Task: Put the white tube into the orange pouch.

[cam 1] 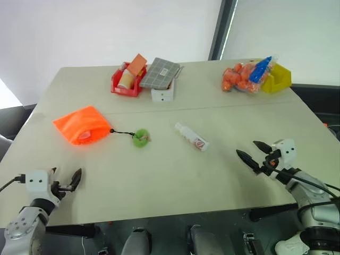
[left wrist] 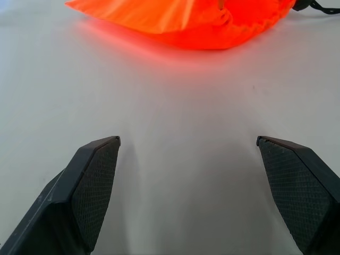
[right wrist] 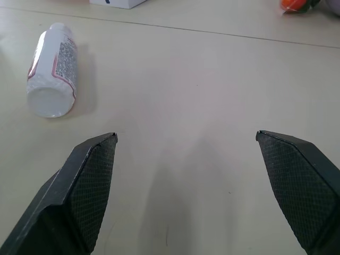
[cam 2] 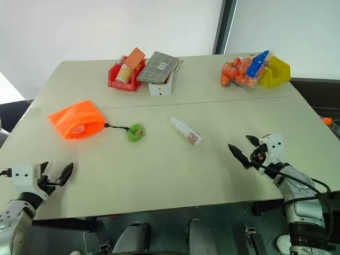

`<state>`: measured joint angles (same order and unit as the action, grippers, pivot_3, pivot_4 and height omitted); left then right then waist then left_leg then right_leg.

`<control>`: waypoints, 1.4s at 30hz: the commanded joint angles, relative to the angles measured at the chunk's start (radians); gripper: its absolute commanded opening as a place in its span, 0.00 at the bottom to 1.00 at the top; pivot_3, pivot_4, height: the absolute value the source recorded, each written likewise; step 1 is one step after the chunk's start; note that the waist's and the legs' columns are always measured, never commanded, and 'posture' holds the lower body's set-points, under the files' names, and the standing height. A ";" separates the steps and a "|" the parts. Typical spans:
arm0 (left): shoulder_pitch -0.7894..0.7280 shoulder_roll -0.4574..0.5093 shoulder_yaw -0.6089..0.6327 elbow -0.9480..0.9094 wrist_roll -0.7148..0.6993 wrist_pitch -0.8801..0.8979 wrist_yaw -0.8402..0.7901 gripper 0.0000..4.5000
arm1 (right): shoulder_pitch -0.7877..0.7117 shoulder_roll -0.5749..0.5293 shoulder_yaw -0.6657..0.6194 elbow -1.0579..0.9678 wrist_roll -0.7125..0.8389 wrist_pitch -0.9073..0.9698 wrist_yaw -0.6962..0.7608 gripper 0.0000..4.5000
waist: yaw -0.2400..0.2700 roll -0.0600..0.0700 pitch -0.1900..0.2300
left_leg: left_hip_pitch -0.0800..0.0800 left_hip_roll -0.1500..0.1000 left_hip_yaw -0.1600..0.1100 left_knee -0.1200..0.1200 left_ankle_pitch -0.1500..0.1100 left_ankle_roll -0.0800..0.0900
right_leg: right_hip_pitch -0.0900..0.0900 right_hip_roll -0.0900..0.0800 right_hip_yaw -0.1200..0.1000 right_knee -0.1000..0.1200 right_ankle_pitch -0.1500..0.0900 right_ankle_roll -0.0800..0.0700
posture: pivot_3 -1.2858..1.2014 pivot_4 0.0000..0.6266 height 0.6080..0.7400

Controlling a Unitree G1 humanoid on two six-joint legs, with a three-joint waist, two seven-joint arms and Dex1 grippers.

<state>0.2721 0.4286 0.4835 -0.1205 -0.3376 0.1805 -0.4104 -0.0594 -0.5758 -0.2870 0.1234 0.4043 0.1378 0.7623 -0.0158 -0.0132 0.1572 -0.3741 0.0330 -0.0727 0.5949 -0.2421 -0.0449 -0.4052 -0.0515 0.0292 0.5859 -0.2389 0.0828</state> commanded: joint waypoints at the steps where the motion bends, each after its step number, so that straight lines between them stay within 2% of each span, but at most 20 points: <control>1: -0.003 0.003 0.006 -0.026 0.000 -0.019 0.002 0.98 | -0.019 0.006 0.005 -0.032 0.000 -0.015 0.000 0.97 | 0.000 0.000 0.000 | 0.000 0.000 0.000 0.000 0.000 0.000 | 0.000 0.000 0.000 0.000 0.000 0.000 | 0.52 0.24 1.00; 7: -0.015 -0.018 -0.034 -0.071 0.004 -0.021 0.005 0.98 | -0.030 0.019 0.037 -0.050 -0.005 -0.012 0.002 0.97 | 0.000 0.000 0.000 | 0.000 0.000 0.000 0.000 0.000 0.000 | 0.000 0.000 0.000 0.000 0.000 0.000 | 0.52 0.24 1.00; 14: -0.030 -0.071 -0.143 -0.159 0.112 -0.104 0.062 0.98 | -0.051 0.054 0.096 -0.095 -0.006 -0.008 0.001 0.97 | 0.002 0.000 0.000 | 0.000 0.000 0.000 0.000 0.000 0.000 | 0.004 0.000 0.000 0.001 0.000 0.000 | 0.52 0.24 1.00; 18: -0.085 -0.048 -0.226 -0.165 0.288 -0.130 0.138 0.98 | -0.048 0.066 0.139 -0.148 -0.006 -0.004 0.017 0.97 | 0.004 0.000 -0.001 | 0.000 0.000 0.000 0.000 0.000 0.000 | 0.005 0.001 0.000 0.002 0.000 0.000 | 0.52 0.24 1.00; 23: -0.213 -0.024 -0.263 -0.123 0.491 -0.042 0.295 0.98 | -0.031 0.070 0.204 -0.239 0.001 0.012 0.058 0.97 | 0.004 0.000 -0.001 | 0.001 0.000 -0.001 0.000 0.000 0.000 | 0.005 0.002 0.000 0.002 0.001 0.000 | 0.52 0.24 1.00; 29: -0.281 0.056 -0.324 -0.092 0.659 0.022 0.325 0.98 | -0.033 0.135 0.289 -0.316 -0.010 0.016 0.035 0.97 | -0.002 0.000 -0.001 | 0.001 0.000 -0.001 0.000 0.000 0.000 | 0.003 0.002 0.000 0.008 0.000 0.000 | 0.52 0.24 1.00; 35: -0.346 0.086 -0.317 -0.019 0.694 0.066 0.339 0.98 | -0.029 0.177 0.337 -0.342 -0.027 0.028 0.005 0.97 | 0.004 -0.001 -0.001 | 0.001 0.000 -0.002 0.000 0.000 0.000 | 0.002 0.003 0.000 0.010 0.001 0.000 | 0.52 0.24 1.00; 42: -0.471 0.124 -0.322 0.147 0.696 0.073 0.354 0.98 | -0.042 0.180 0.341 -0.353 -0.033 0.037 -0.017 0.97 | 0.003 -0.002 -0.001 | 0.001 0.000 -0.002 0.001 0.001 0.000 | 0.002 0.003 0.000 0.011 0.001 0.000 | 0.52 0.24 1.00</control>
<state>-0.1747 0.5347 0.1500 0.0163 0.3537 0.2573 -0.0659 -0.0864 -0.3984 0.0625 -0.1845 0.3660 0.1739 0.7516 -0.0128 -0.0149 0.1559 -0.3728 0.0335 -0.0749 0.5953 -0.2414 -0.0449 -0.4029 -0.0481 0.0290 0.5968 -0.2380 0.0831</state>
